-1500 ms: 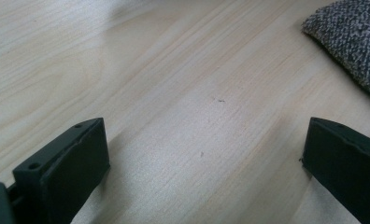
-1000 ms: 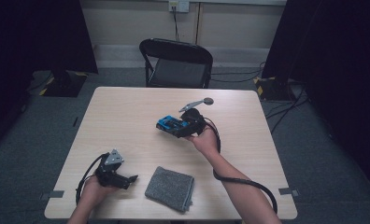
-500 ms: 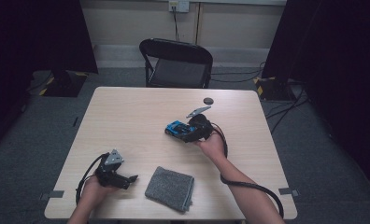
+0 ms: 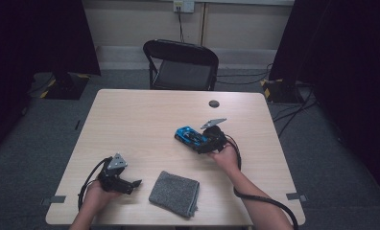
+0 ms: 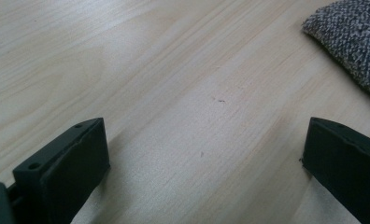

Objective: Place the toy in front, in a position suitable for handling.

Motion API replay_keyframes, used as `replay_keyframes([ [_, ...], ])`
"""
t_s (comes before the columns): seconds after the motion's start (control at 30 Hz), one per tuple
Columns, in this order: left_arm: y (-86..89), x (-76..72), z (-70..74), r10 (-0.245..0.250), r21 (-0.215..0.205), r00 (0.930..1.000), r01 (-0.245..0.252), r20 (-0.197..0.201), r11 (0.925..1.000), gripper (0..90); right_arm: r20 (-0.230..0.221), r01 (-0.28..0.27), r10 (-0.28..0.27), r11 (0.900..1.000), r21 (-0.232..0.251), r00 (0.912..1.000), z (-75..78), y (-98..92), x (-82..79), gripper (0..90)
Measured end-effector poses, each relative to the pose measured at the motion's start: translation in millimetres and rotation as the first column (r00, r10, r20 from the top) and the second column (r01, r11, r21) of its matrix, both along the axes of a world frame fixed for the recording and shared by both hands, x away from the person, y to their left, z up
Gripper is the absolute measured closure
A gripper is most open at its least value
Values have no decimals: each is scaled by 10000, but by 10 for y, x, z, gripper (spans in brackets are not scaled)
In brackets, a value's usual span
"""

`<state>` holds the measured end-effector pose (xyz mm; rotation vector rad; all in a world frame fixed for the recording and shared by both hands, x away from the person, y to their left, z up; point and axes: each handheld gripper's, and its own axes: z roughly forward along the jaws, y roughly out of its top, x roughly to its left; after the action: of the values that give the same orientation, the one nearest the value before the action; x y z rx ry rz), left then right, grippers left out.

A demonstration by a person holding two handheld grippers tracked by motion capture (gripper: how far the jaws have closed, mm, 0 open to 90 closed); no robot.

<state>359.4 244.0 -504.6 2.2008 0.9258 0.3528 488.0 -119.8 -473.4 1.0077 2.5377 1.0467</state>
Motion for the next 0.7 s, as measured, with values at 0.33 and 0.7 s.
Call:
replay_keyframes([
  [0.33,-2,0,2,19,21,10000,-19,-3,10000,0,167,-38,44,9993,-360,9999,-130,-43,-68,248],
  [0.7,-2,0,1,28,5,10000,-28,-14,10000,0,203,-71,84,9978,-660,9998,-204,-58,-113,246],
])
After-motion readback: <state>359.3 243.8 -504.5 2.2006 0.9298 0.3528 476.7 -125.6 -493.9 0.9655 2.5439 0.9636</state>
